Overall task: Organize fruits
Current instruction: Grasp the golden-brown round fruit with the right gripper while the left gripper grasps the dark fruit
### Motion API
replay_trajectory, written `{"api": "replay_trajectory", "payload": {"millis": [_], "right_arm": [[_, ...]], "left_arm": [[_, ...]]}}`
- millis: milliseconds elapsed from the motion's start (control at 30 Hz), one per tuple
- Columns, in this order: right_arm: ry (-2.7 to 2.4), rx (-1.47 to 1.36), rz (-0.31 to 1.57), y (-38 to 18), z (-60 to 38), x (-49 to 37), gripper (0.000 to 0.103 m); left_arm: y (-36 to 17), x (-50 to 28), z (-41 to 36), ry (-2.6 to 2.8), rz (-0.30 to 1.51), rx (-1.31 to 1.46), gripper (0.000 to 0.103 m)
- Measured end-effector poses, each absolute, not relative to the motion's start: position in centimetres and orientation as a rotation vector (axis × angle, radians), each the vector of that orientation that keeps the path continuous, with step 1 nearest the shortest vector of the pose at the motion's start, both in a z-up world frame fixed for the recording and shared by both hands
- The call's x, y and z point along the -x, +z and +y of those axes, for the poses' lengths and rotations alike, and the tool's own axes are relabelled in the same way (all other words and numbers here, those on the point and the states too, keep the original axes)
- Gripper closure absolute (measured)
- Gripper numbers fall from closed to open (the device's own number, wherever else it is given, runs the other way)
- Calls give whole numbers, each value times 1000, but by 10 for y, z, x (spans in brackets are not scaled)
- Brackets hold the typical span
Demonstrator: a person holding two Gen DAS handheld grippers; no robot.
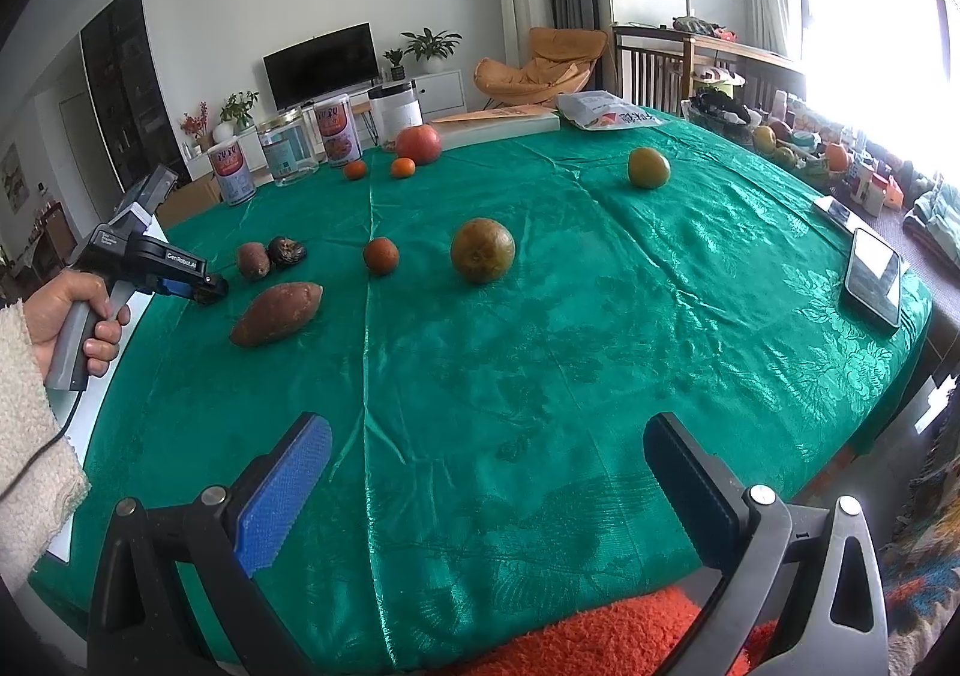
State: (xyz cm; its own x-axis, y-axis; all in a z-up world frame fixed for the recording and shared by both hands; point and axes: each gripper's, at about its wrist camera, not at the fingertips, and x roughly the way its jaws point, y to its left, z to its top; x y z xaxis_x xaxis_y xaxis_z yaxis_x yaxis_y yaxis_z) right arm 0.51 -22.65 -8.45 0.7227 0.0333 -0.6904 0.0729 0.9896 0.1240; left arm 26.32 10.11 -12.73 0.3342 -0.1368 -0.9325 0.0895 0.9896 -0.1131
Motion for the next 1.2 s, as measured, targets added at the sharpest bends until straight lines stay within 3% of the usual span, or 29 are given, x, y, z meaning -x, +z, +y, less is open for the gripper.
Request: {"api": "replay_trajectory", "payload": {"millis": [267, 467, 667, 767, 800, 1033, 1200], "right_arm": [[176, -426, 885, -94, -271, -45, 0], [215, -384, 1149, -89, -283, -176, 1], [185, -403, 1315, -115, -263, -246, 30], [127, -370, 1354, -123, -261, -256, 40], [110, -340, 1361, -124, -261, -258, 52], [112, -384, 1301, -122, -276, -239, 55], [211, -371, 1227, -84, -261, -212, 55]], "left_arm": [[-112, -178, 95, -204, 1201, 98, 56], [-109, -136, 79, -254, 1195, 107, 56], [-91, -114, 75, -272, 1145, 103, 56], [-84, -105, 78, -272, 1130, 90, 56], [-83, -103, 80, -274, 1126, 92, 56], [-64, -81, 92, -289, 1040, 124, 56], [-42, -66, 98, -292, 1004, 128, 56]]}}
